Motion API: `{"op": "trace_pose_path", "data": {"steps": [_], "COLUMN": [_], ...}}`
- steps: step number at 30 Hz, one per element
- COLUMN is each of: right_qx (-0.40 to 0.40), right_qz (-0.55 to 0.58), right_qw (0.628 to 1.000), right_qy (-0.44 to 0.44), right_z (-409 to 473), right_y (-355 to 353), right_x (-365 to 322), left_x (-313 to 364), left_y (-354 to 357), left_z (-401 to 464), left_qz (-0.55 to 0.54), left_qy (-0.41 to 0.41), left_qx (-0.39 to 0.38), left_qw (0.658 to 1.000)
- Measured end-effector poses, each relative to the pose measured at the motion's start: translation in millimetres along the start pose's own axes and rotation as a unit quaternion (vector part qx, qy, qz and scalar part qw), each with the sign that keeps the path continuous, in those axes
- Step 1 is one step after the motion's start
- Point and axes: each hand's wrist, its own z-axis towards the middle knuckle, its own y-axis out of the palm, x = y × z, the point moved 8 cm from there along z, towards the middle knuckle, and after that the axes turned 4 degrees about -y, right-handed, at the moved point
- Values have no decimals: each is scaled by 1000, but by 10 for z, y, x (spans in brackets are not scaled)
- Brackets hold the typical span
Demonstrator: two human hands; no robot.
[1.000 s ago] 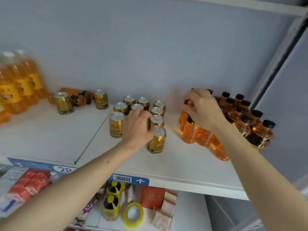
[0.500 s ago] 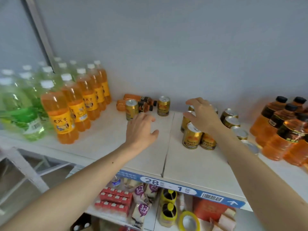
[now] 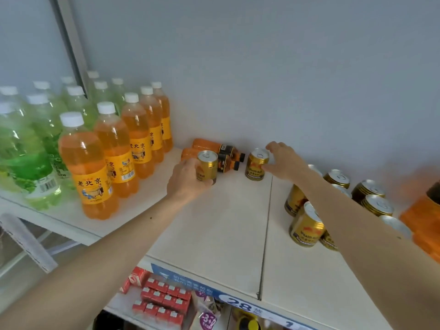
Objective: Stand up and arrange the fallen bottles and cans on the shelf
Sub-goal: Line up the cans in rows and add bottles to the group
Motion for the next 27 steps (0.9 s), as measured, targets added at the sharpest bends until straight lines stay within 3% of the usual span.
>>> {"op": "trace_pose_path", "data": {"steps": [10, 20, 27], "right_qx": [-30, -42, -57], "right_qz": [30, 24, 40], "right_qw": [997, 994, 991], "right_qy": [64, 95, 111], "right_z": [546, 653, 615], "right_y": [340, 446, 467], "right_x": [-1, 135, 126], "left_x": [-77, -14, -4], "left_y": [227, 322, 307], "left_z": [490, 875, 925], "left_qz": [-74, 40, 34], "left_qy": [39, 82, 55], "left_qx": [-62, -166, -196], "left_qw": [995, 982, 979]}}
